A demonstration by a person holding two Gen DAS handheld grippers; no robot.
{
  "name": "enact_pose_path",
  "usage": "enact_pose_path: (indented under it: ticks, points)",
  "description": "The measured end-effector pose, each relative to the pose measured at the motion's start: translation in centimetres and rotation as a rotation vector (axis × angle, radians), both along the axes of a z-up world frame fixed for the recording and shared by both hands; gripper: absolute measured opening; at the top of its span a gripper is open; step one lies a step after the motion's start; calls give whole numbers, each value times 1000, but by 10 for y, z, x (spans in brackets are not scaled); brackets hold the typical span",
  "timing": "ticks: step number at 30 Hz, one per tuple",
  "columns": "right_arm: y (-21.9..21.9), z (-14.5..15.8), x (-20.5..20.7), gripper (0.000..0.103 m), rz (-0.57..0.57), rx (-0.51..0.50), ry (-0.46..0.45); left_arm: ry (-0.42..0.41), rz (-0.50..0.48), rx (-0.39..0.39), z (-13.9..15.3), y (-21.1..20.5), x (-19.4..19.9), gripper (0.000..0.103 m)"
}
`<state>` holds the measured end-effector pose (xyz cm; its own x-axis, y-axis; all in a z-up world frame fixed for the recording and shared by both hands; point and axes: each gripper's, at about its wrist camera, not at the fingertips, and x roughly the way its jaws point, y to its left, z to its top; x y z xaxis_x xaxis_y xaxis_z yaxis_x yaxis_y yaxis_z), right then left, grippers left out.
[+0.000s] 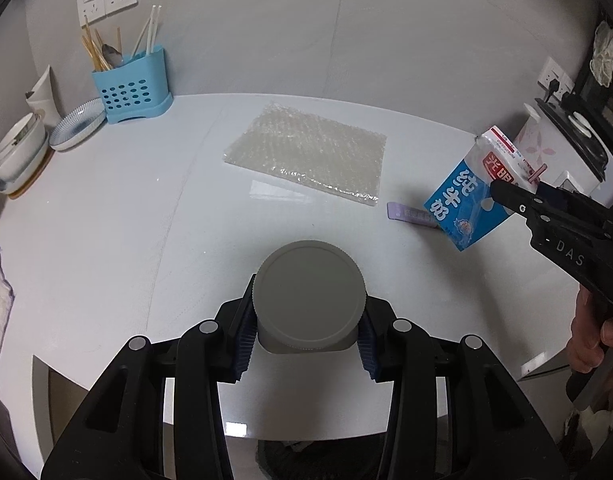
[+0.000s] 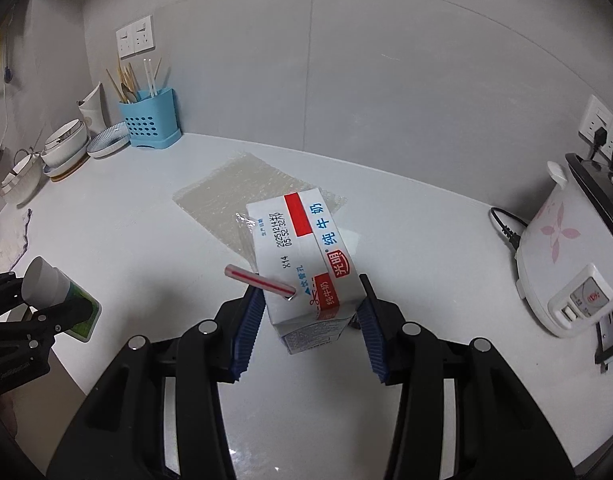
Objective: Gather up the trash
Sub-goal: 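Carry the pill bottle and milk carton down over the wastebasket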
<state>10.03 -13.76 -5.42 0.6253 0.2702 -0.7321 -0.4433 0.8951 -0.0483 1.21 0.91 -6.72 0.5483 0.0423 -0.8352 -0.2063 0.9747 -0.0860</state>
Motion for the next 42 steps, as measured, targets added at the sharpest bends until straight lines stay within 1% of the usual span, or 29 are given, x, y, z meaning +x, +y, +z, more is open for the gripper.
enact_pose_path:
  ticks: [11,25,35,42]
  points:
    - [11,11,-65,44,-44,11,-17,-6,-62,-9,8,7,-41,42]
    - [14,15,-137,44,-92,31,-40,1,-150,-13,4,2,-89,42]
    - [12,-2,-188,44,-101,44,-11,33,-210,-15,-7,-8,-127,42]
    - [8,-27,-215,44,-90,38,36,64,-233,-33,-28,-12,-150,42]
